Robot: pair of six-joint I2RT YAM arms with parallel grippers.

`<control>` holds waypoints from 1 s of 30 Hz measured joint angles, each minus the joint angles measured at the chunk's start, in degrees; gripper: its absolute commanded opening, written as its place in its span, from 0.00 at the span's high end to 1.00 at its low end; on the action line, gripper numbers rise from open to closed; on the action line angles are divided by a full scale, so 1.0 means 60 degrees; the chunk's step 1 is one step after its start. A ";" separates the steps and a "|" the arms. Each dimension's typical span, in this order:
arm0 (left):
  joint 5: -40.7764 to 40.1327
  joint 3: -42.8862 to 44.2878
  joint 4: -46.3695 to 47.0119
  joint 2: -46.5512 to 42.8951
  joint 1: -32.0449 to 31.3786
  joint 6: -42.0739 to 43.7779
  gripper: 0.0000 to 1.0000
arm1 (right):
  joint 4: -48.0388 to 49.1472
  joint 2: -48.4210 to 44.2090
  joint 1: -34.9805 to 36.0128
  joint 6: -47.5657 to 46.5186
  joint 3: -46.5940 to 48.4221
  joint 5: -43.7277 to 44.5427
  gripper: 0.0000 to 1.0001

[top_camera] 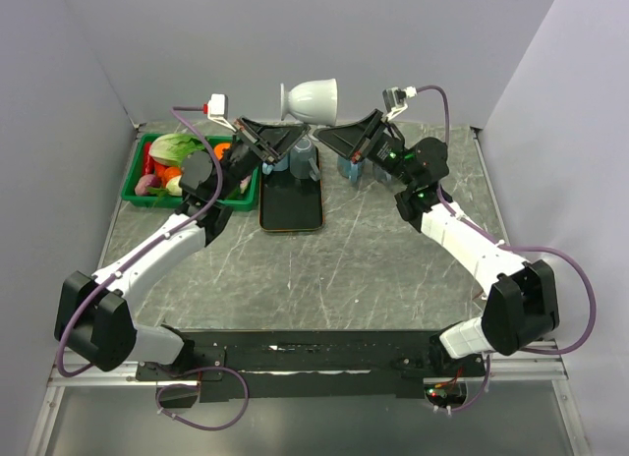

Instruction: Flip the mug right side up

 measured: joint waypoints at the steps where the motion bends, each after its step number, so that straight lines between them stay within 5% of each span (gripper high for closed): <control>1: -0.0029 0.0000 -0.0004 0.0000 -0.0015 0.0040 0.99 | 0.0004 0.0004 -0.0004 0.0004 0.0000 0.0000 1.00; 3: -0.0091 -0.0007 -0.0007 0.0000 -0.0036 0.0095 0.99 | 0.0022 0.0022 -0.0011 0.0018 0.0000 0.0000 0.97; 4: -0.0106 -0.0007 -0.0015 0.0000 -0.0044 0.0135 0.99 | 0.0040 0.0036 -0.0022 0.0033 0.0000 -0.0004 0.82; 7: -0.0255 -0.0011 -0.0051 0.0000 -0.0087 0.0248 0.99 | 0.0131 0.0102 -0.0044 0.0069 0.0000 -0.0011 0.56; 11: -0.0331 -0.0040 -0.0157 0.0000 -0.0262 0.0455 0.99 | 0.0120 0.0164 -0.0004 -0.0007 0.0000 -0.0018 0.53; 12: -0.0353 -0.0084 -0.0153 0.0000 -0.0295 0.0474 0.99 | 0.0091 0.0164 0.0007 -0.0051 0.0000 0.0004 0.53; 17: -0.0576 -0.0208 -0.0127 -0.0022 -0.0342 0.0535 0.99 | -0.0022 0.0164 0.0025 -0.0036 -0.0004 0.0022 0.93; 25: -0.0765 -0.0226 -0.0237 -0.0127 -0.0346 0.0321 0.99 | 0.0138 0.0178 0.0033 -0.0087 -0.0022 -0.0011 1.00; 30: -0.0798 -0.0229 -0.0663 -0.0189 -0.0346 0.0557 0.48 | -0.0098 0.0084 0.0033 -0.0357 -0.0124 0.0040 1.00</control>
